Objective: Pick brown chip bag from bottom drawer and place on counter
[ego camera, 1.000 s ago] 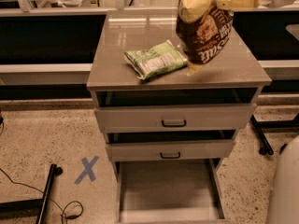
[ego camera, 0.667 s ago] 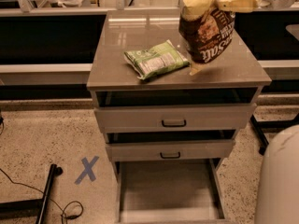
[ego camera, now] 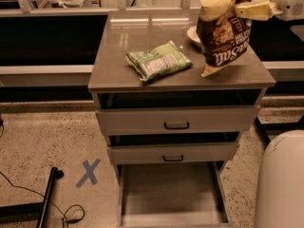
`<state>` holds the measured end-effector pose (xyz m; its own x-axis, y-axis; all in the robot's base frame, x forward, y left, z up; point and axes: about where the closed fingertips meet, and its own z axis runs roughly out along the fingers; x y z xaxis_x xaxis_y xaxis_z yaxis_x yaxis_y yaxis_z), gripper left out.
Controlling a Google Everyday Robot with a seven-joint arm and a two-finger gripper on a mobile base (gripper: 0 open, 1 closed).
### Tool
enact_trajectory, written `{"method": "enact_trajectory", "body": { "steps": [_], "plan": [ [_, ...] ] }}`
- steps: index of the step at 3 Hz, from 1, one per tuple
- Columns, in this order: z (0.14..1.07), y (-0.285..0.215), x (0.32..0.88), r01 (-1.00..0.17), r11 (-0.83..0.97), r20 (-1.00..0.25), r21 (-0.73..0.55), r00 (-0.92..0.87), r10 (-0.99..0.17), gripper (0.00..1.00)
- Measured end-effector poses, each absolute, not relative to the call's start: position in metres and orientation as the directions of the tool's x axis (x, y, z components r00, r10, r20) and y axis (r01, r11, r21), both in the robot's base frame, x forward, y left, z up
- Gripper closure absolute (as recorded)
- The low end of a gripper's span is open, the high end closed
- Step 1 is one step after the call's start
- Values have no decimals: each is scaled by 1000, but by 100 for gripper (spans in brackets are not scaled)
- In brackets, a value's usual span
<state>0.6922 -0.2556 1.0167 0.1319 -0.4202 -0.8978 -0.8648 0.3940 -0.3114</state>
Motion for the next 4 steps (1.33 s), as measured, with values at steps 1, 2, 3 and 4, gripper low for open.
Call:
{"method": "enact_trajectory", "body": {
  "steps": [1,2,3,4],
  "plan": [
    [1016,-252,696,-865,396,-900,-309,131,-415,58],
    [1015,-249,699,-865,396,-902,-307,132,-412,35],
    [1014,-246,702,-865,397,-903,-306,132,-408,11],
    [1013,-243,705,-866,397,-905,-305,132,-405,0]
  ]
}}
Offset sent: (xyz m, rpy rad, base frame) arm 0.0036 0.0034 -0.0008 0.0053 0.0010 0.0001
